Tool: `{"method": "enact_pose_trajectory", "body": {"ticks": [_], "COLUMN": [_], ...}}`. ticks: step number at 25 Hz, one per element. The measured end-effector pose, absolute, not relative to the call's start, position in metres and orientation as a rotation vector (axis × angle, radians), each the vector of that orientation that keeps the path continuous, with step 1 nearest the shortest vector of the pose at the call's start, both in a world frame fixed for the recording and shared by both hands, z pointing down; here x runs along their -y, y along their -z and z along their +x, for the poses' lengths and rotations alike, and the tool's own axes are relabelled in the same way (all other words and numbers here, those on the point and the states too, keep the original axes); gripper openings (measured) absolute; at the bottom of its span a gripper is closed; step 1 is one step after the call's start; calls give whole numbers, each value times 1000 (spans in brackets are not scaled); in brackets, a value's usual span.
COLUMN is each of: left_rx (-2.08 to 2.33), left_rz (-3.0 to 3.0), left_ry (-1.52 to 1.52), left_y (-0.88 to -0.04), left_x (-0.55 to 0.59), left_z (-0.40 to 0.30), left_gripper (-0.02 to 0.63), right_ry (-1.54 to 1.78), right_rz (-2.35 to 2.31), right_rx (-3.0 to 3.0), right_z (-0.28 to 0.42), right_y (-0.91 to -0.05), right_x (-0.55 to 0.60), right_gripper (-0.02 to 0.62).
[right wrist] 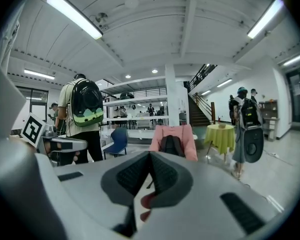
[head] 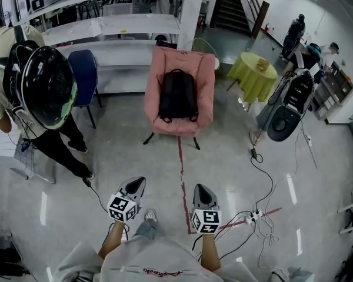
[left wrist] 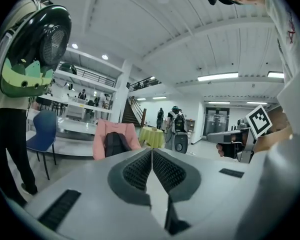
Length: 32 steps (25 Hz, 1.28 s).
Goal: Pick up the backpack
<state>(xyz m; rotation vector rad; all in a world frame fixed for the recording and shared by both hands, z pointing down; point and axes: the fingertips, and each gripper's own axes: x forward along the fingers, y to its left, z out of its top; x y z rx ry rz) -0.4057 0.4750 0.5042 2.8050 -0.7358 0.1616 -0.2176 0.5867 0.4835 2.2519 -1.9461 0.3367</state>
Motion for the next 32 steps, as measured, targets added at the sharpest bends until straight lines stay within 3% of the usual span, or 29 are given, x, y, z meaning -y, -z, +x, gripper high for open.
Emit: {"method": "enact_pose_trajectory", "body": {"ticks": [17, 32], "left_rx": [637, 589], "left_rz": [2815, 2824], "left_ry": [-145, -185], "left_y": [-499, -514], "left_x": [-290, -251], "left_z": [-349, -340], "left_gripper": [15, 15], "right_ry": [-328, -376], "right_rz": [2278, 2285], "right_rx": [1890, 1870], "right_z": [-176, -172], "right_y": [-475, -496], "right_x": [-403, -365], "right_gripper": [18, 18]}}
